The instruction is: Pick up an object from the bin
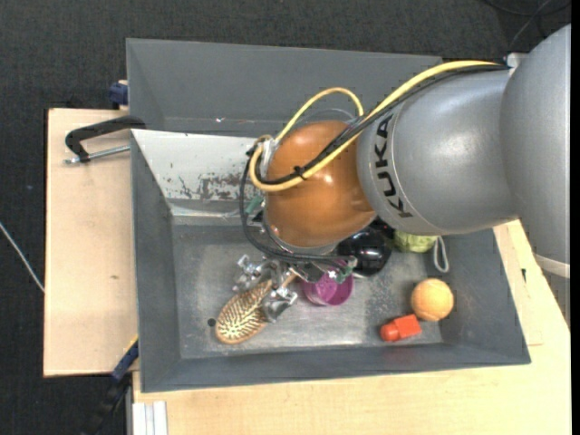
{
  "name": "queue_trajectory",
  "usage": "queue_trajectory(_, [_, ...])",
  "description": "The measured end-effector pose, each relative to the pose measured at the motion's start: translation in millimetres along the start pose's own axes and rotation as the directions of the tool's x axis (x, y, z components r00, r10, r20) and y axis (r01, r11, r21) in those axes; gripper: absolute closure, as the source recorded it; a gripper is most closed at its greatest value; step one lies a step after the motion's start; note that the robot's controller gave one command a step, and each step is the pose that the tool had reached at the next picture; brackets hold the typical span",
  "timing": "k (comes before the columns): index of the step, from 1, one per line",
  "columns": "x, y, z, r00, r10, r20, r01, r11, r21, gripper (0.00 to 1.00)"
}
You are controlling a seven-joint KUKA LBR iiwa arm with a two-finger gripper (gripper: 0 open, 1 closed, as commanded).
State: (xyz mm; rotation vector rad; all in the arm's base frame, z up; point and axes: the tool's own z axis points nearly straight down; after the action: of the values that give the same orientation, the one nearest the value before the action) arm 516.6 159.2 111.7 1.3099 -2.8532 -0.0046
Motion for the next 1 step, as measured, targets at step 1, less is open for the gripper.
queue_trajectory(1, [-1.0,-0.4,-18.4,1.000,0.000,0.003,0.000,1.000,0.002,1.00])
